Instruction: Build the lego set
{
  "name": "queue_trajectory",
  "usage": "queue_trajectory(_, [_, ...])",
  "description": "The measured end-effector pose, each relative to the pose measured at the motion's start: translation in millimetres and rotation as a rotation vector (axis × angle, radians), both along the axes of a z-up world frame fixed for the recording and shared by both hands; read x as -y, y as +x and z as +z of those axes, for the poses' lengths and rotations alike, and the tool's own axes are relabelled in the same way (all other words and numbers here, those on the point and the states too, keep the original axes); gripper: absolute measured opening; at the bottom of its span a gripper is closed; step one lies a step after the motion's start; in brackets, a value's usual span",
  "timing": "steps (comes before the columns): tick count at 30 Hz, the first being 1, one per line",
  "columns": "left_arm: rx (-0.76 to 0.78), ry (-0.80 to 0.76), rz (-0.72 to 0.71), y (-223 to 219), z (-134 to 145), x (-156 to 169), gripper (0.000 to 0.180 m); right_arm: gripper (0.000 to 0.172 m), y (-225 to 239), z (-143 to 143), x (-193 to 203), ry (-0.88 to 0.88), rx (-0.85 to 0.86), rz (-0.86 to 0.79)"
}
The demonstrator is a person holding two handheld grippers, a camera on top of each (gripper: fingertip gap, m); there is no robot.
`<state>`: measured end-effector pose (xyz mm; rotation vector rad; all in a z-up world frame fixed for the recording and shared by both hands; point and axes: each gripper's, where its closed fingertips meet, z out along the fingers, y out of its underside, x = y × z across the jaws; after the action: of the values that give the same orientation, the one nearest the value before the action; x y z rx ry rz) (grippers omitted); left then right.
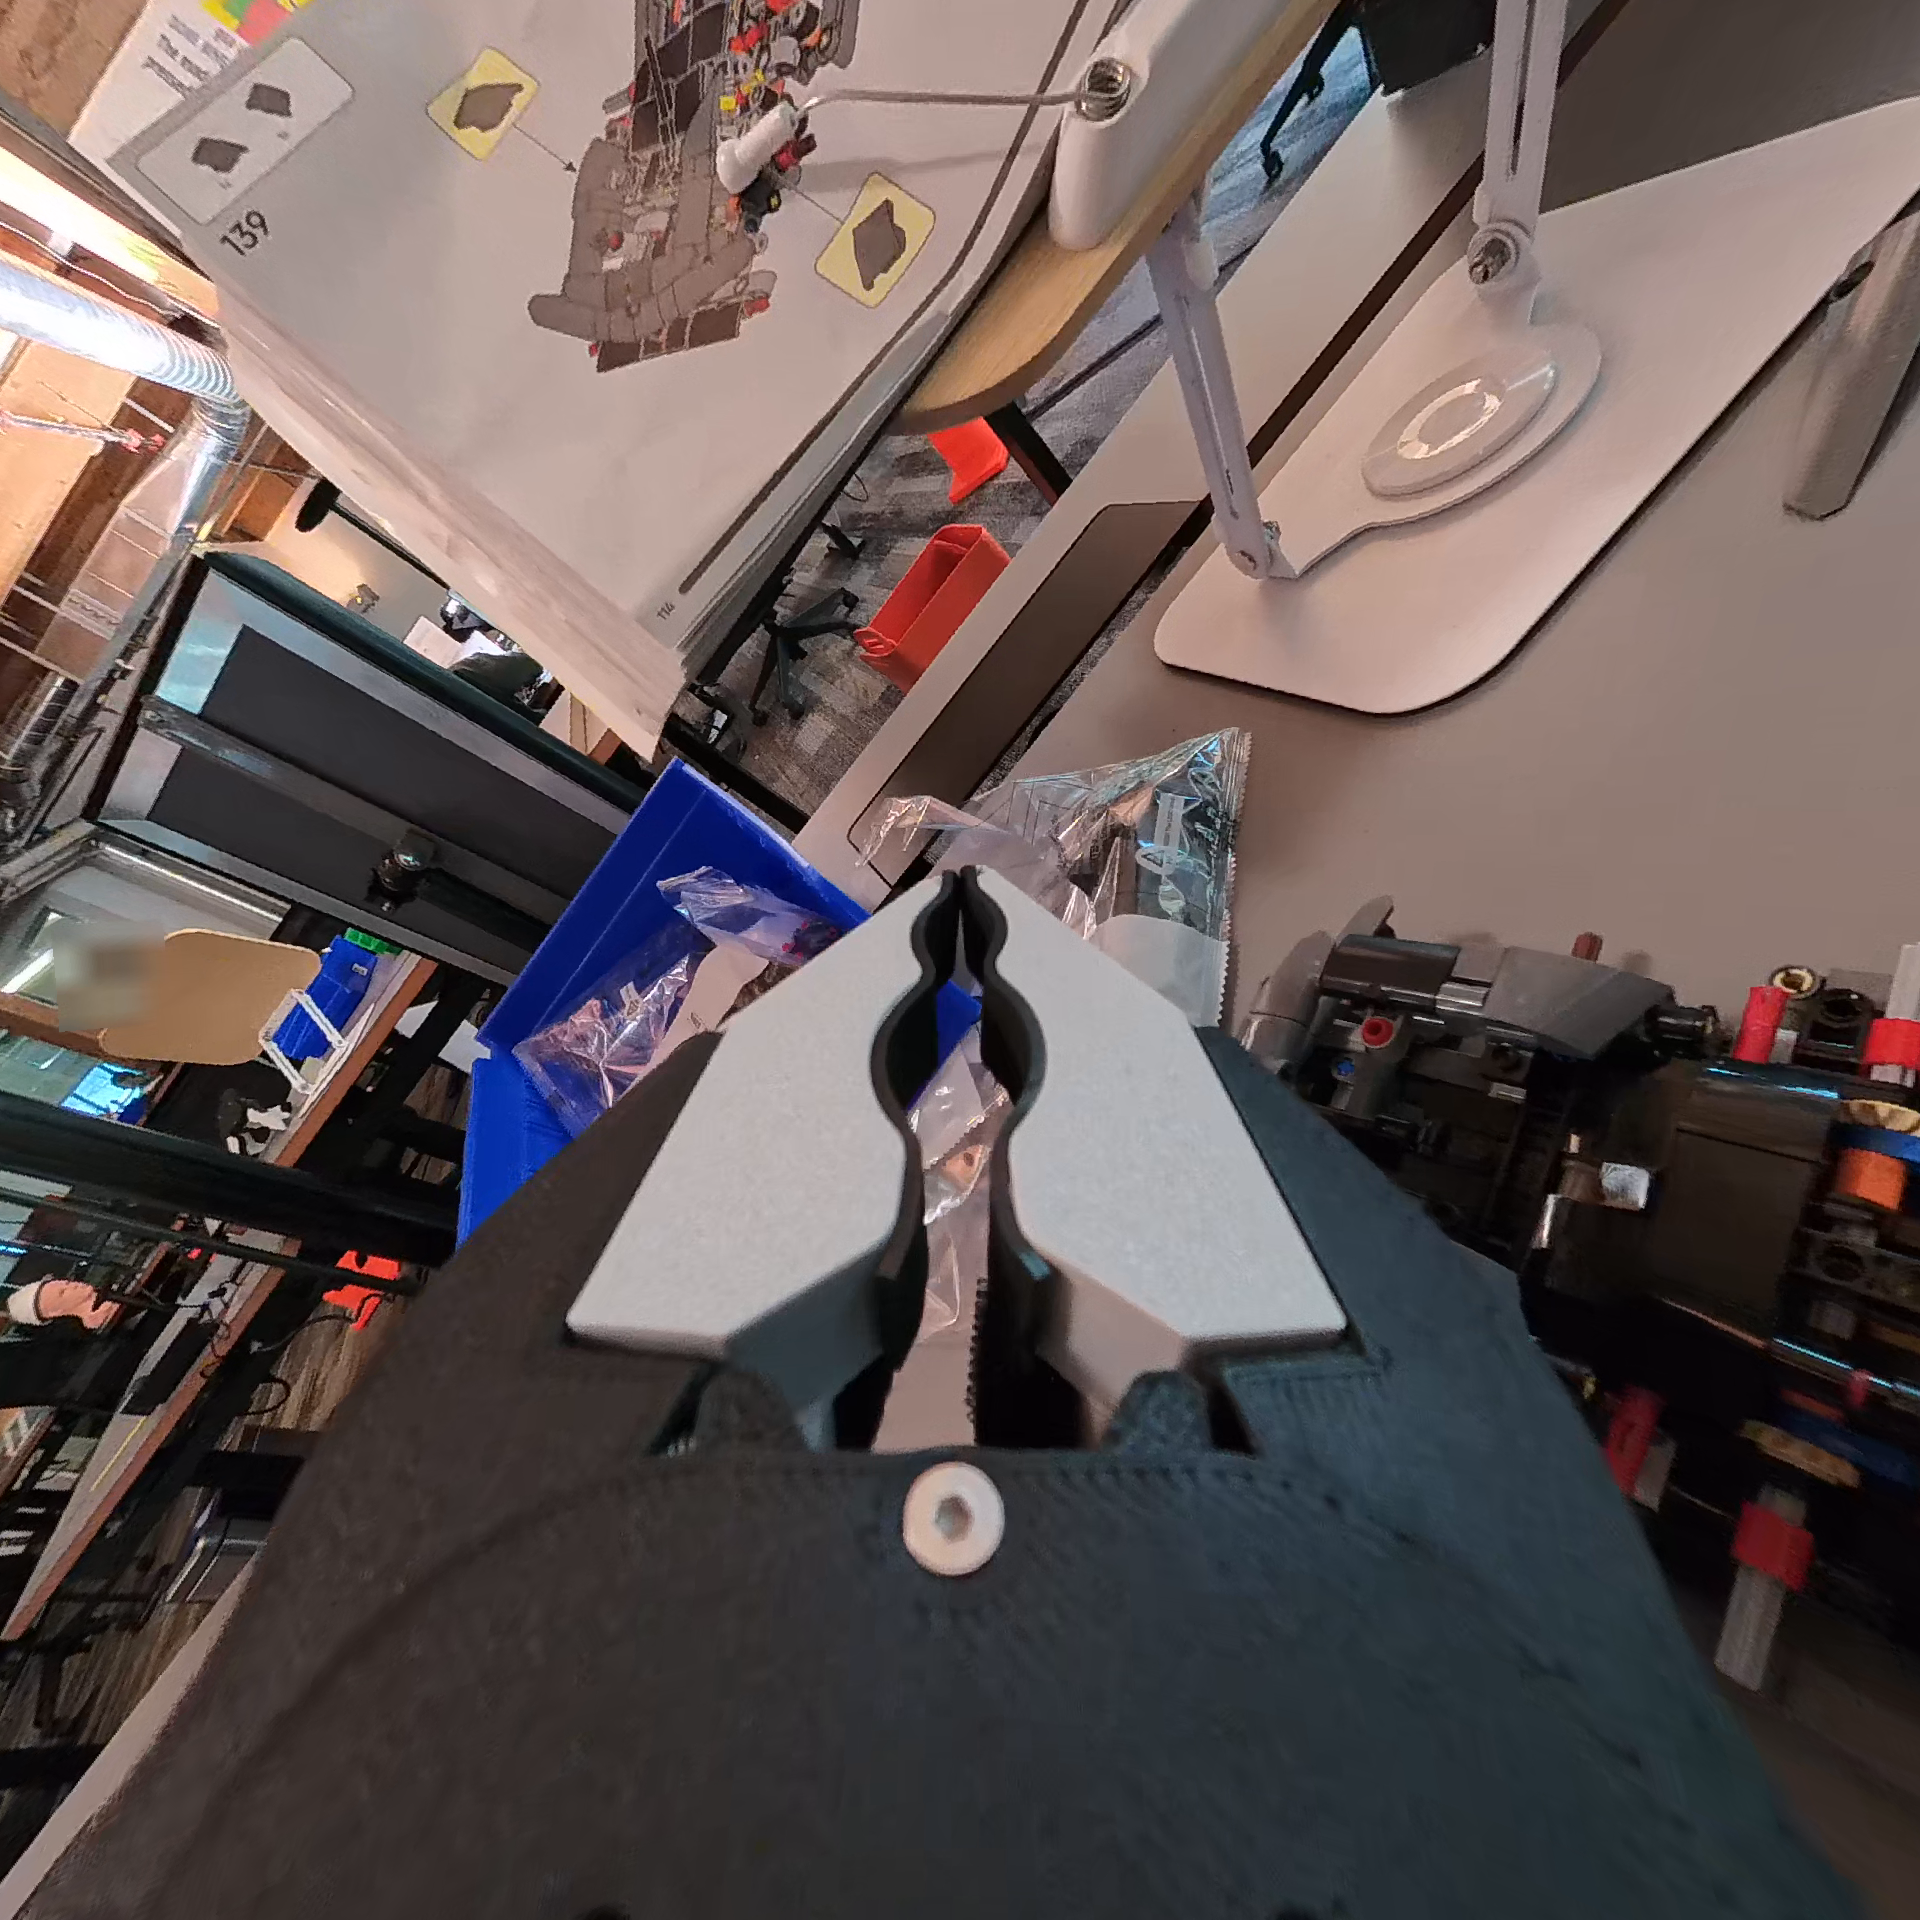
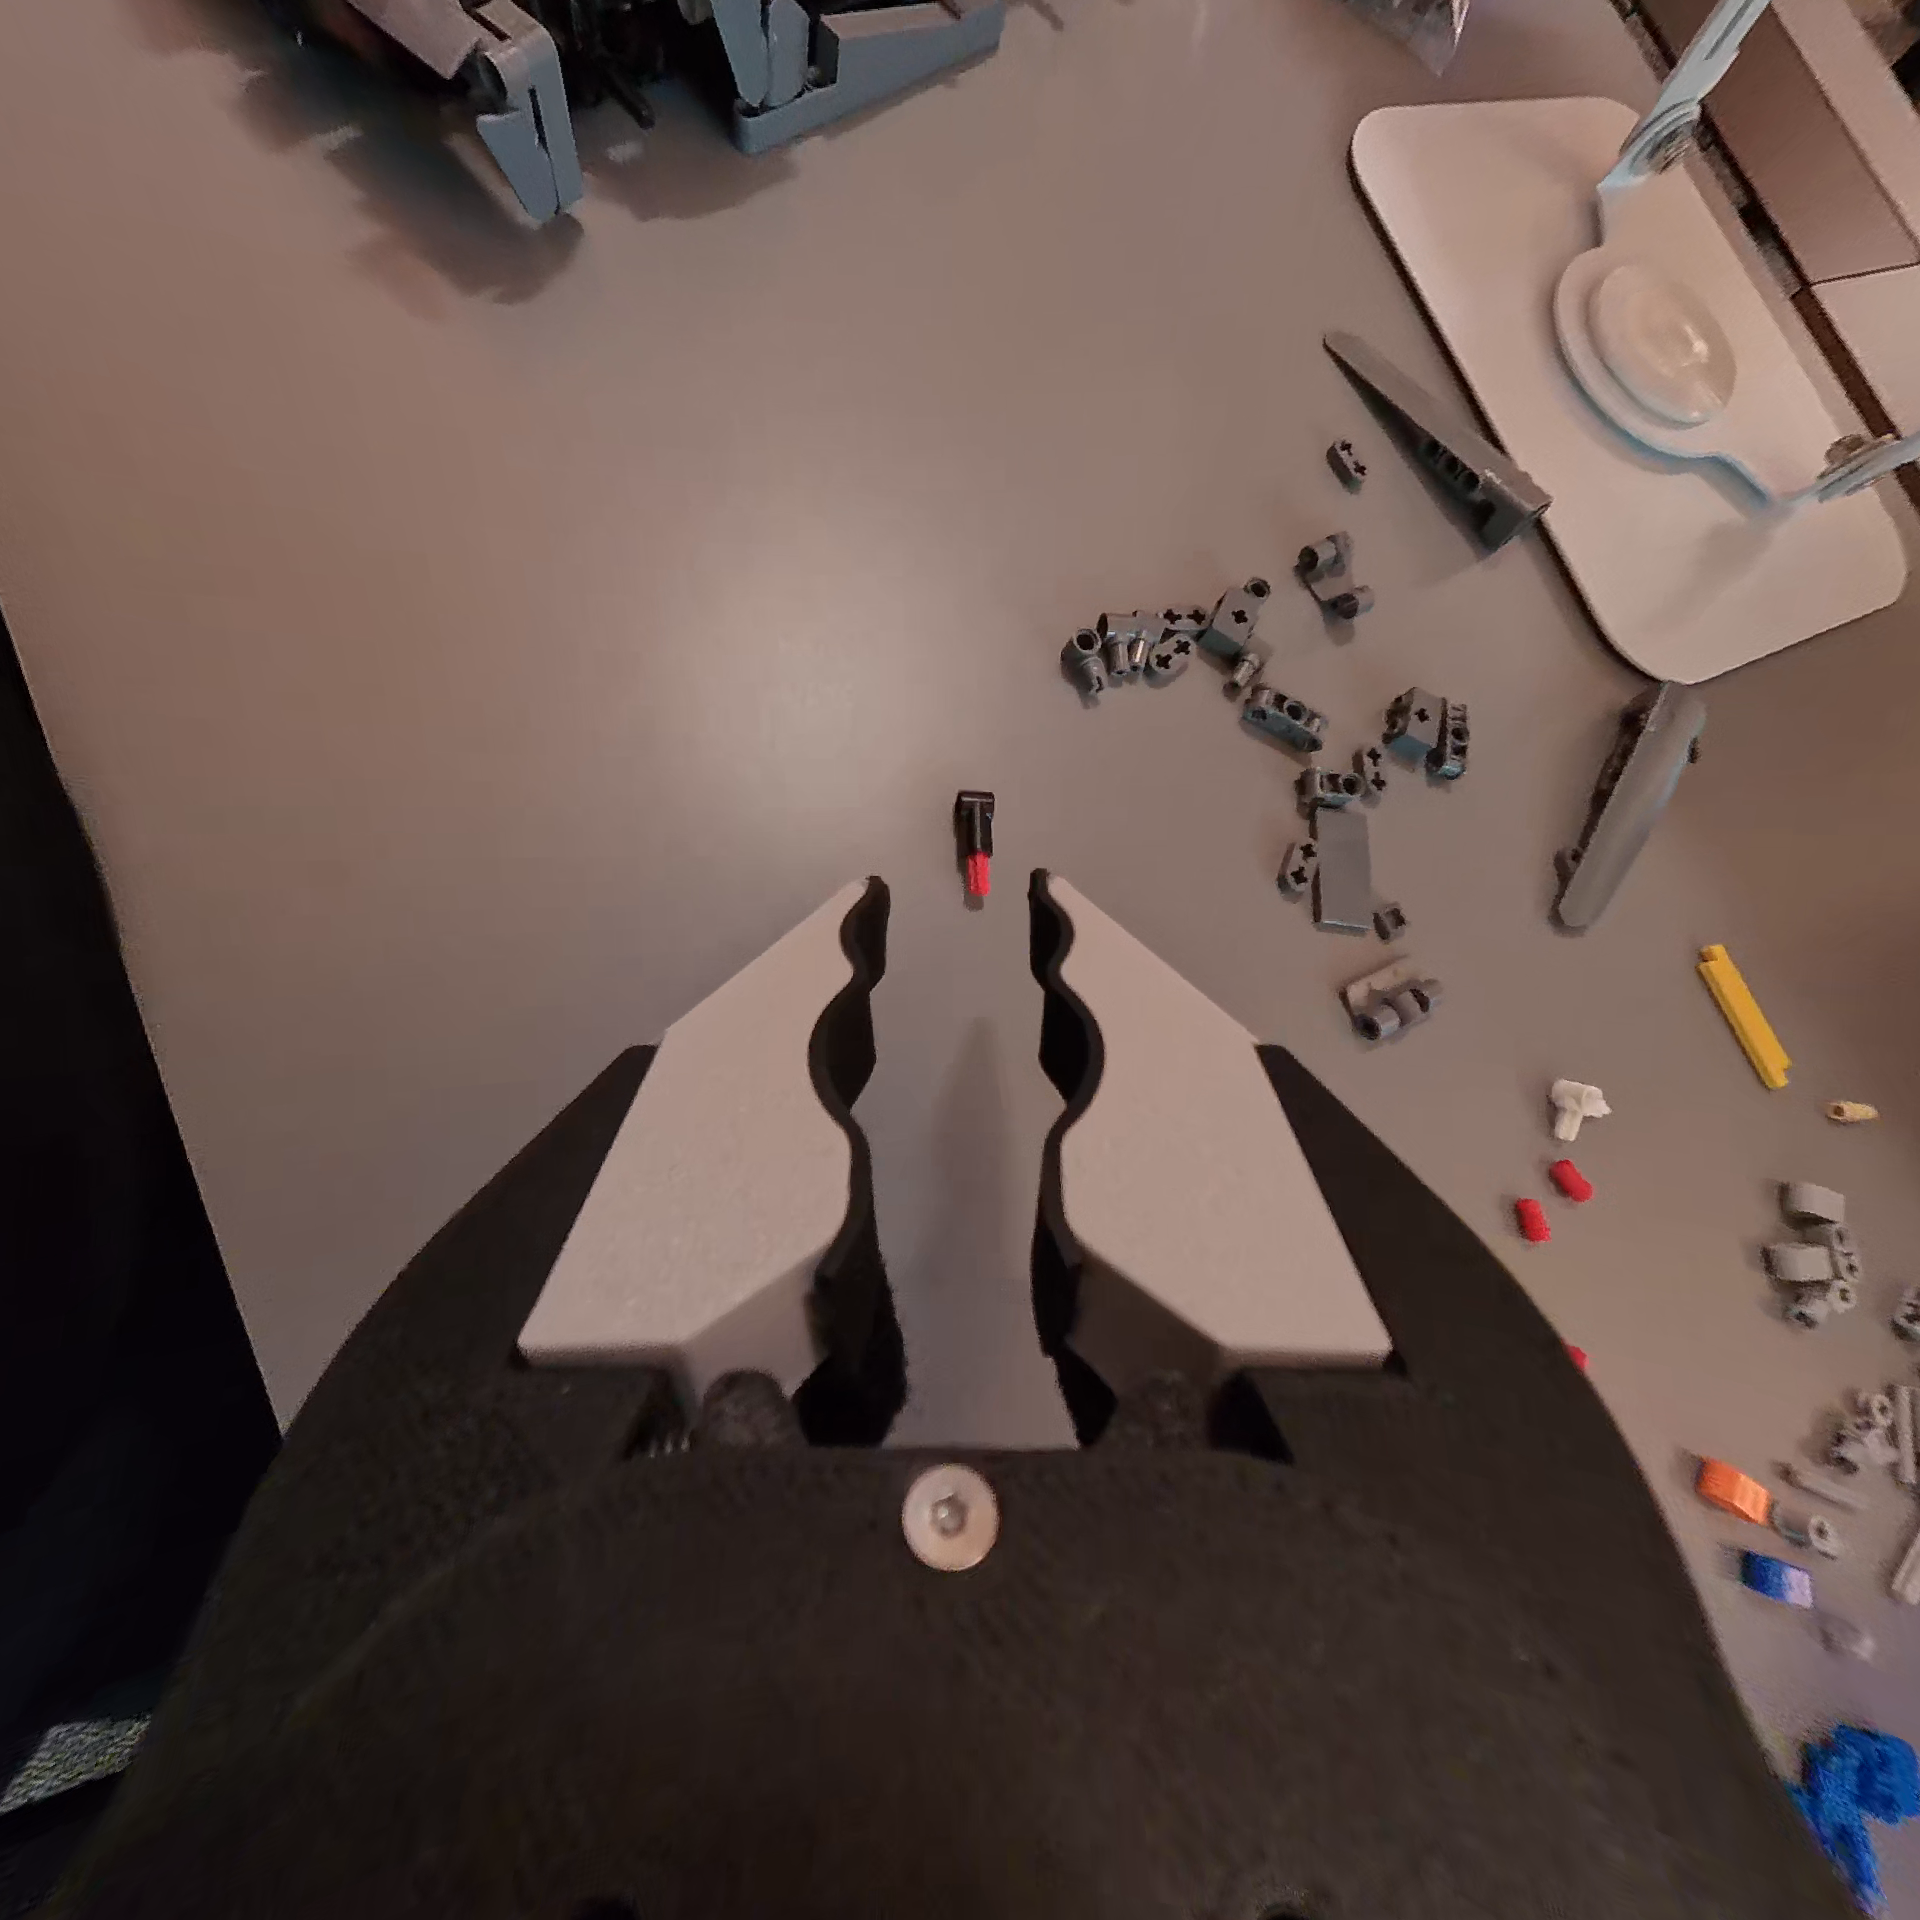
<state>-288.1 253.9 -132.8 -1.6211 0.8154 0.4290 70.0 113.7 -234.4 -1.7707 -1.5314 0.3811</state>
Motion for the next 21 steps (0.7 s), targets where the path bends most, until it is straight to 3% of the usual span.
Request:
queue_trajectory(10, [-0.003,0.000,-0.003,-1.4,0.6,0.8,0.000,0.012,-13.8,-27.0,-18.3,-0.048,0.100,-0.051])
queue_trajectory(13, [0.001,0.005,0.000,-2.4,3.2,1.5,0.000,0.004,-16.4,-28.9,-17.6,-0.062,0.105,-0.030])
queue_trajectory(21, [-0.012,0.015,-0.019,7.9,7.9,3.5,0.000,0.003,-17.4,-28.5,-18.4,-0.053,0.113,-0.014])
